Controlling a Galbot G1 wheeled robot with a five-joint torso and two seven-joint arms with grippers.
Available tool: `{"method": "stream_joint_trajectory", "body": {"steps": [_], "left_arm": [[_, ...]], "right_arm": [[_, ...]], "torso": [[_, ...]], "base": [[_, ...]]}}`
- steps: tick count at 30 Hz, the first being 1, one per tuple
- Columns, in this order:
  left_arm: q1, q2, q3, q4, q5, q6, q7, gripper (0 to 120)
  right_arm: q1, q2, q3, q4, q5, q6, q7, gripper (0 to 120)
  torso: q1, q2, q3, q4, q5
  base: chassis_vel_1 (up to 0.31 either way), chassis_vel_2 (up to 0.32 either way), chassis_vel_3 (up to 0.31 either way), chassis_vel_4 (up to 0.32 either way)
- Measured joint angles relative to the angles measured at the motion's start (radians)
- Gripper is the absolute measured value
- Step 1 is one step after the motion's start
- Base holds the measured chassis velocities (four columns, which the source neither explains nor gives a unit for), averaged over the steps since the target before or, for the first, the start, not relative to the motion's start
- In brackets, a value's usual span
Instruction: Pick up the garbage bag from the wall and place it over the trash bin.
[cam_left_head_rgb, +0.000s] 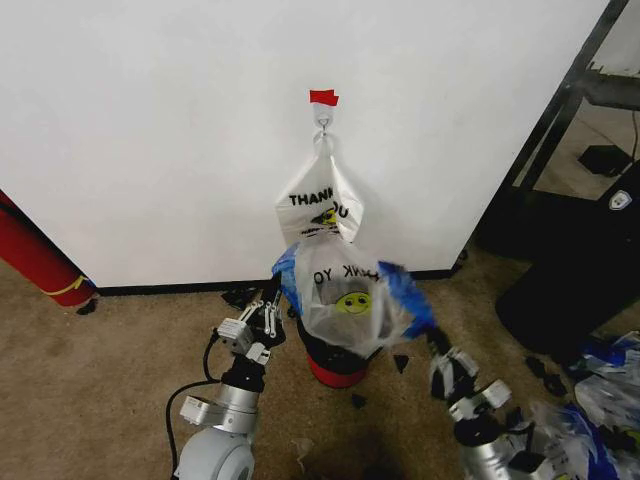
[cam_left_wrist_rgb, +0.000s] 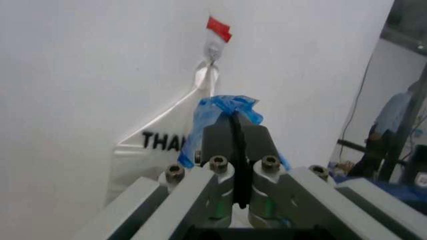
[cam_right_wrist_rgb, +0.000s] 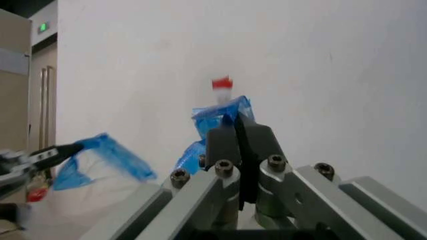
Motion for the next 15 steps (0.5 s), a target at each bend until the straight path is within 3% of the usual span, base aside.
{"method": "stream_joint_trajectory", "body": {"steps": [6,11,15], "left_arm": [[0.007,-0.014,0.013,0.005,-0.002,0.009,0.0,0],[-0.031,-0.053,0.03,0.109,-0.013,-0.006,0.002,0],[-0.041,-0.061,0.022,0.128,-0.001,-0.014,-0.004,0]], "right_arm": [[0.045,-0.018,0.04,0.006,-0.005,-0.023,0.001,0],[0.134,-0.02,0.041,-0.143,-0.017,-0.019,-0.02,0],[0.154,-0.004,0.006,-0.213,-0.035,-0.005,-0.023,0]], "torso": [[0.0,0.0,0.0,0.0,0.0001],[0.0,0.0,0.0,-0.0001,0.0001],[0.0,0.0,0.0,-0.0001,0.0001]], "base": [[0.0,0.0,0.0,0.0],[0.0,0.0,0.0,0.0],[0.0,0.0,0.0,0.0]]}}
